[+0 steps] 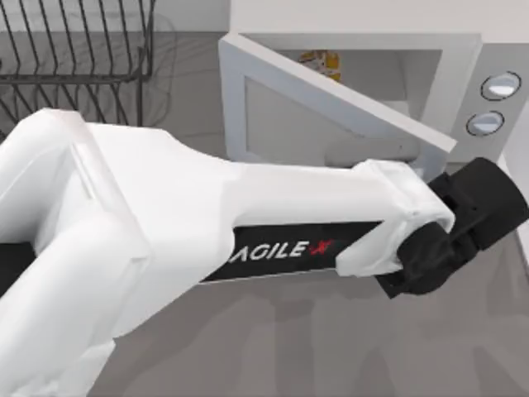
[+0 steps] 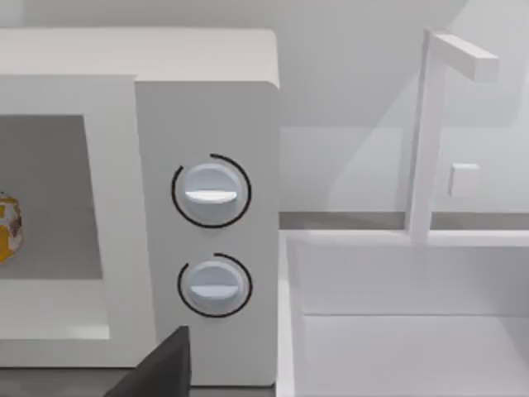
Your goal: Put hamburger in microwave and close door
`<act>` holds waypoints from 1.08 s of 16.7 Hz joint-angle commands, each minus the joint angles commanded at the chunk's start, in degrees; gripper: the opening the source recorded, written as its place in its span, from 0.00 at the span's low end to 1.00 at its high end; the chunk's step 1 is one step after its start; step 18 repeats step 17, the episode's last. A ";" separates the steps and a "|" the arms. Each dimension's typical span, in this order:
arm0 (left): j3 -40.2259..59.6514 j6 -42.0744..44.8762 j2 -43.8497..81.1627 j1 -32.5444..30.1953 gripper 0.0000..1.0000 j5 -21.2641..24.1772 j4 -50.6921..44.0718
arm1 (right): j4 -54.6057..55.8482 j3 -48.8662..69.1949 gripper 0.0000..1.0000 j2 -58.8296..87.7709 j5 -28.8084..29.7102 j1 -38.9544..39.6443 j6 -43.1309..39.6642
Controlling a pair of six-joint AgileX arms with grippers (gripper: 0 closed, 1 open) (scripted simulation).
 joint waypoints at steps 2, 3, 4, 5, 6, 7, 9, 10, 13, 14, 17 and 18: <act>2.75 -0.75 1.86 -0.54 0.00 -0.32 -1.70 | 0.00 0.00 1.00 0.00 0.00 0.00 0.00; 3.21 -0.87 2.17 -0.62 0.00 -0.38 -2.00 | 0.00 0.00 1.00 0.00 0.00 0.00 0.00; 3.22 -0.87 2.17 -0.62 0.00 -0.38 -2.00 | 0.00 0.00 1.00 0.00 0.00 0.00 0.00; 3.22 -0.87 2.17 -0.62 0.00 -0.38 -2.00 | 0.00 0.00 1.00 0.00 0.00 0.00 0.00; 1.07 -1.58 0.47 5.41 0.00 -1.63 -2.05 | 0.00 0.00 1.00 0.00 0.00 0.00 0.00; 1.26 -1.41 0.66 5.52 0.00 -1.59 -2.05 | 0.00 0.00 1.00 0.00 0.00 0.00 0.00; 3.43 0.34 2.63 6.72 0.00 -1.03 -1.81 | 0.00 0.00 1.00 0.00 0.00 0.00 0.00; 5.42 1.78 4.16 7.80 0.00 -0.52 -1.53 | 0.00 0.00 1.00 0.00 0.00 0.00 0.00; 13.68 6.83 9.19 12.03 0.00 1.39 -0.33 | 0.00 0.00 1.00 0.00 0.00 0.00 0.00; 15.74 8.40 10.64 13.38 0.00 1.95 0.09 | 0.00 0.00 1.00 0.00 0.00 0.00 0.00; 18.30 10.69 12.49 15.42 0.00 2.74 0.78 | 0.00 0.00 1.00 0.00 0.00 0.00 0.00; 18.30 10.69 12.49 15.42 0.00 2.74 0.78 | 0.00 0.00 1.00 0.00 0.00 0.00 0.00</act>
